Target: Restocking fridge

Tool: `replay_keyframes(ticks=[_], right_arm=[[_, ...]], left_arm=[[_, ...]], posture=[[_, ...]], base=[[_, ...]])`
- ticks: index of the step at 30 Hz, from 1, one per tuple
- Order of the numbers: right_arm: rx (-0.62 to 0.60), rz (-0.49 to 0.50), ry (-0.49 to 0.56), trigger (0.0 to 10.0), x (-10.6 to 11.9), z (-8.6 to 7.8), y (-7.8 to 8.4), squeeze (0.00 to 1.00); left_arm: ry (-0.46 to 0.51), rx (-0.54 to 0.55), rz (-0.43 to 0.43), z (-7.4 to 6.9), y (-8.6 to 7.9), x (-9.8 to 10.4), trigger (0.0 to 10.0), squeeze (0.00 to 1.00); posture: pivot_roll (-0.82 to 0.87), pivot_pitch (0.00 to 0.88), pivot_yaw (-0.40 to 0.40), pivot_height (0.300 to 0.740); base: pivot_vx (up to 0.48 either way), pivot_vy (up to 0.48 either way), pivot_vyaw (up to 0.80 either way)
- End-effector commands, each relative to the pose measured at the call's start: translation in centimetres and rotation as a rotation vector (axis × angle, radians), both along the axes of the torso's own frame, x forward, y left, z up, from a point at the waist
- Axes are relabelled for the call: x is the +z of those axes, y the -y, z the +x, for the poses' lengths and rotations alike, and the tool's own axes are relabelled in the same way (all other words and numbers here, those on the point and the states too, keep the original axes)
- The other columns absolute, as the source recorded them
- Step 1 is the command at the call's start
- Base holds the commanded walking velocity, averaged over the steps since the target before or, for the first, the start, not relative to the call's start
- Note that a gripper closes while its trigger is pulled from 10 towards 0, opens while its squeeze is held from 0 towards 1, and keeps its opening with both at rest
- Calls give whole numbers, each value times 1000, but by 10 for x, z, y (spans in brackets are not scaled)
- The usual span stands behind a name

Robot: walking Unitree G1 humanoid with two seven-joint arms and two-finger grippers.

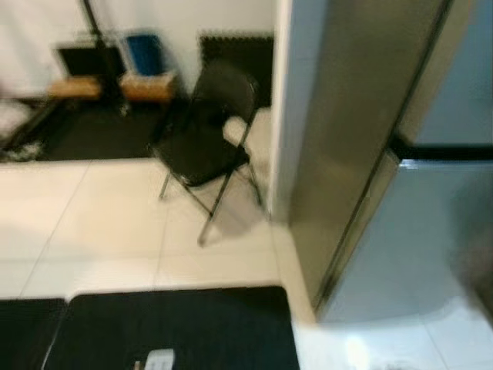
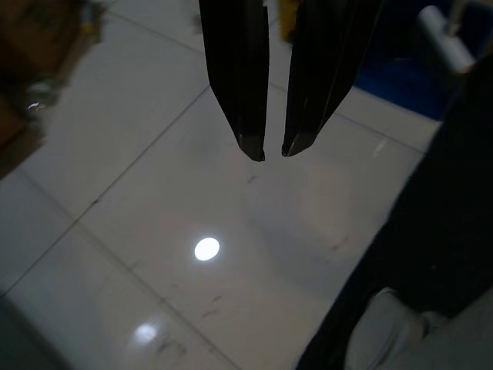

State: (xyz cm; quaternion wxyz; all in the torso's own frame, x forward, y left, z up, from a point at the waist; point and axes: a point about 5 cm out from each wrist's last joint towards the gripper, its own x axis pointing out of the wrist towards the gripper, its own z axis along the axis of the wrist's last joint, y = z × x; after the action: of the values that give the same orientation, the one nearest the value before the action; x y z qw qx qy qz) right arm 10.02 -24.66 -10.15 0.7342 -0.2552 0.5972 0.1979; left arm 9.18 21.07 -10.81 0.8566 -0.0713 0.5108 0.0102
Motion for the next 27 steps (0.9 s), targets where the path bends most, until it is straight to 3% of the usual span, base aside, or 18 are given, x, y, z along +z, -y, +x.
replay_keyframes(ticks=[1,23,27], right_arm=[[1,7,7,10000,-1,1,-3,0],[-15,4,14,10000,-1,0,-3,0],[-44,-13,25,10000,0,2,-1,0]], left_arm=[[-11,-17,-15,-1,5,-1,10000,0],[-14,-16,-17,-2,6,-2,10000,0],[-14,-16,-19,-2,6,-2,10000,0]], posture=[[-85,0,-55,740],[-86,0,-53,740],[-88,0,-53,740]], base=[[0,0,800],[0,0,800],[0,0,0]])
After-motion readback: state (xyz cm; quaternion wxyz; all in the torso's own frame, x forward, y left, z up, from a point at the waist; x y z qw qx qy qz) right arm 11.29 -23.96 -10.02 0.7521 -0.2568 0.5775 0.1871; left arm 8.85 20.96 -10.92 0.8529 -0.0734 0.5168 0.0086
